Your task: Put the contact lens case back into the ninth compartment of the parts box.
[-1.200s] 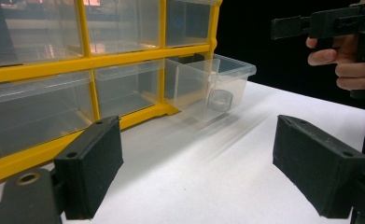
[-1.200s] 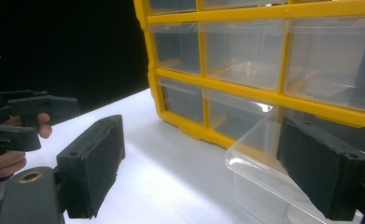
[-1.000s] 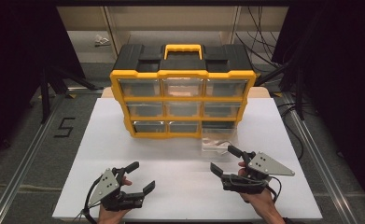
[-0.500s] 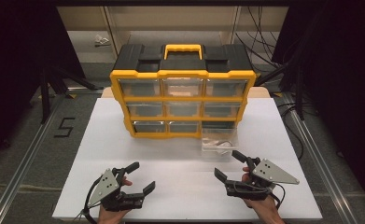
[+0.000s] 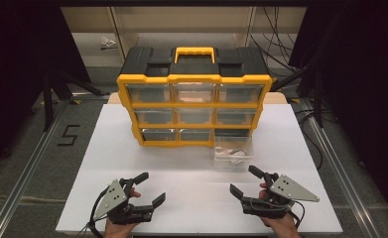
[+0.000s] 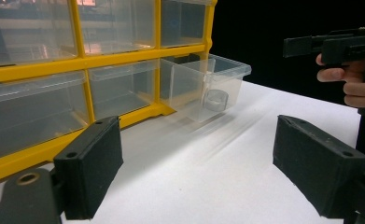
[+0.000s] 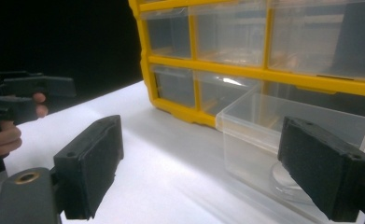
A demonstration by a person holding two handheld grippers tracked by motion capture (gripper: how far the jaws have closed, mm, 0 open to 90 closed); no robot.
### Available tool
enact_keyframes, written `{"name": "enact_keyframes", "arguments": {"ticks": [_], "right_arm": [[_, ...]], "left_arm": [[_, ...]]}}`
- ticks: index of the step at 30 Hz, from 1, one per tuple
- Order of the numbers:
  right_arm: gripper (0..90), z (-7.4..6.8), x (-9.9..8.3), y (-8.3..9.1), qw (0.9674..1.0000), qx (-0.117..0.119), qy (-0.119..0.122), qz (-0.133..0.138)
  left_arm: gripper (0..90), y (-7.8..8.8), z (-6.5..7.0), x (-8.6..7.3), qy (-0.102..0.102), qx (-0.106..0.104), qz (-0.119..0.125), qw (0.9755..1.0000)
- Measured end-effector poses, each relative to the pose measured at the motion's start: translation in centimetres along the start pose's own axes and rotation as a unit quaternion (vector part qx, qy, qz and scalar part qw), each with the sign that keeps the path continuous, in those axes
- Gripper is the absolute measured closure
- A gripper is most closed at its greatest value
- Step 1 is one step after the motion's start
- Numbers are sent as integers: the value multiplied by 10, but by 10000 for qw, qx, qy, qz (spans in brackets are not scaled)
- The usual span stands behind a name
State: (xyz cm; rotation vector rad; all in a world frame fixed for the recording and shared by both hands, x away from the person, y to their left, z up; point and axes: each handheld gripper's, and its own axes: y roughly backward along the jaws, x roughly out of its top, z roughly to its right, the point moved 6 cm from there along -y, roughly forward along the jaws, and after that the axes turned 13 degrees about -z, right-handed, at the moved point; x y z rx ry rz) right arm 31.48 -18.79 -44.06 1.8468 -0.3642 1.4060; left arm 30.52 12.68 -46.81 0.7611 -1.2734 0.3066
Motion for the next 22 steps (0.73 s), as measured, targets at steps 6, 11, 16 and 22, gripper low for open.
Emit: {"name": "enact_keyframes", "arguments": {"ticks": [6, 11, 16, 22], "right_arm": [[150, -2, -4, -2, 9999, 5, 51, -95], [150, -2, -5, -3, 9999, -25, 44, -112], [151, -1, -5, -3, 9999, -30, 46, -103], [151, -2, -5, -4, 9999, -29, 54, -103]], "left_arm": [[154, 0, 0, 0, -4, -3, 2, 10000], [154, 0, 0, 0, -2, 1, 4, 10000], [154, 0, 0, 0, -8, 7, 1, 10000], [154, 0, 0, 0, -2, 11, 0, 10000]]}}
